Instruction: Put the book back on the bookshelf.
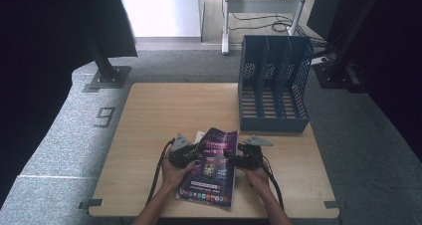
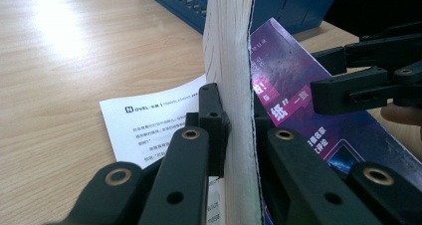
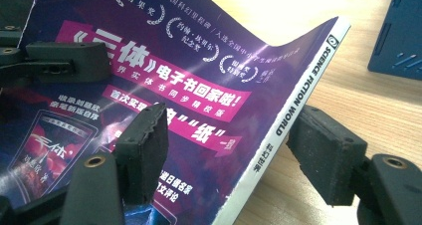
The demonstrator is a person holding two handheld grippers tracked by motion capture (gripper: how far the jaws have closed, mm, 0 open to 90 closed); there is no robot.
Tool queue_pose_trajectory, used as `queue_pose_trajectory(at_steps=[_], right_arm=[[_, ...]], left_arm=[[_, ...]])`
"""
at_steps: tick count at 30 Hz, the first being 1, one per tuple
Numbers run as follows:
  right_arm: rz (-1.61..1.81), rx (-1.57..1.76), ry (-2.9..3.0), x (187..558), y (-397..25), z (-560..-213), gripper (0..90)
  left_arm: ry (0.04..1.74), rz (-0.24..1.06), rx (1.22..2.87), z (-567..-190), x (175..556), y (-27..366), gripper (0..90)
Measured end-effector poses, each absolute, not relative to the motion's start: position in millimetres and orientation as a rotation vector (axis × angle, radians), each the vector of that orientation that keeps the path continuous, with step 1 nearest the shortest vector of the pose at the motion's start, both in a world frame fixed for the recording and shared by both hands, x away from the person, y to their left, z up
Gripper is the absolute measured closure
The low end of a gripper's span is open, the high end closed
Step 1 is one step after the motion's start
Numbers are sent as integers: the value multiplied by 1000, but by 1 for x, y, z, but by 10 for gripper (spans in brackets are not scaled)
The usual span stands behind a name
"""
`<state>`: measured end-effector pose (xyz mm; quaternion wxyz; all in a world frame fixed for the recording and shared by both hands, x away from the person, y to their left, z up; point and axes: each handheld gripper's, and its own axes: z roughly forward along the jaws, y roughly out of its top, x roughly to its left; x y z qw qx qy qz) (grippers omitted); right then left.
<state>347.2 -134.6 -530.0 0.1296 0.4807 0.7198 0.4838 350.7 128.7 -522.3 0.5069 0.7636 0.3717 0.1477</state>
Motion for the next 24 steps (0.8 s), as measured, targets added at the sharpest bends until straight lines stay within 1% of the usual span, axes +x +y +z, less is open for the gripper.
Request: queue_pose_trajectory(at_steps=[20,24], right_arm=[[1347,1403,2129,361,-126,-535,331],[1342,1407,2133,363,-126,-536,347]], left_arm=[[934,356,1880,-538,358,125,835],[937,350,1878,-538,358,126,835]])
